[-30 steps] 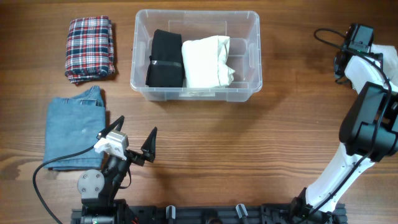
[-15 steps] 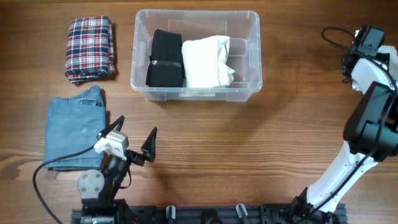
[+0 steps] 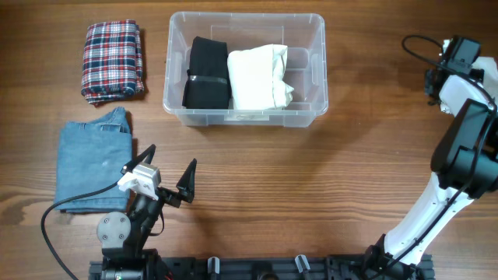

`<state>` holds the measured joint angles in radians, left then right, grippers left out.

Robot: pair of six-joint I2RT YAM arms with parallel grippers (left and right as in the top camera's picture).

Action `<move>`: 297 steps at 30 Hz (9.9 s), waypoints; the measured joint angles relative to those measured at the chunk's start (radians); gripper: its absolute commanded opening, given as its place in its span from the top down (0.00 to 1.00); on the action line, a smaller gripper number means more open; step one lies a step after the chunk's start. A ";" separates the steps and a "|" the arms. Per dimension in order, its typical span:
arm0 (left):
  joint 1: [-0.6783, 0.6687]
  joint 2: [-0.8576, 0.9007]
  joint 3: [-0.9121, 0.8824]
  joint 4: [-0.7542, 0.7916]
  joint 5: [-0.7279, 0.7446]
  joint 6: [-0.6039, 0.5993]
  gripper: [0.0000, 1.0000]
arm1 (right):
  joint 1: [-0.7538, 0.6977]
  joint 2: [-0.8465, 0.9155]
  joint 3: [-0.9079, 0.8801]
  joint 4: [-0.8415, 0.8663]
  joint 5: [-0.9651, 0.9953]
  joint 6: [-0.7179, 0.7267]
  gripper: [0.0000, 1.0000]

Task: Pack container

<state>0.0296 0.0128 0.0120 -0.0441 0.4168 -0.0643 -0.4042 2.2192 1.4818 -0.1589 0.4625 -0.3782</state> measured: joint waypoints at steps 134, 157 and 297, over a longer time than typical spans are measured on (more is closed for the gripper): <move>0.000 0.000 0.000 0.000 0.000 0.000 0.00 | 0.852 -0.093 0.021 -0.008 -0.343 0.906 0.46; 0.000 0.000 0.000 0.000 0.000 0.000 0.00 | 0.616 -0.531 0.025 -0.288 -0.131 0.808 0.05; 0.776 1.828 1.082 -0.706 -0.031 0.403 0.00 | 0.261 -0.517 0.003 -0.458 -0.284 0.819 0.00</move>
<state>0.8051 1.8404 1.0943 -0.7506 0.3862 0.3389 -0.1429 1.7020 1.4849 -0.6170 0.1787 0.4404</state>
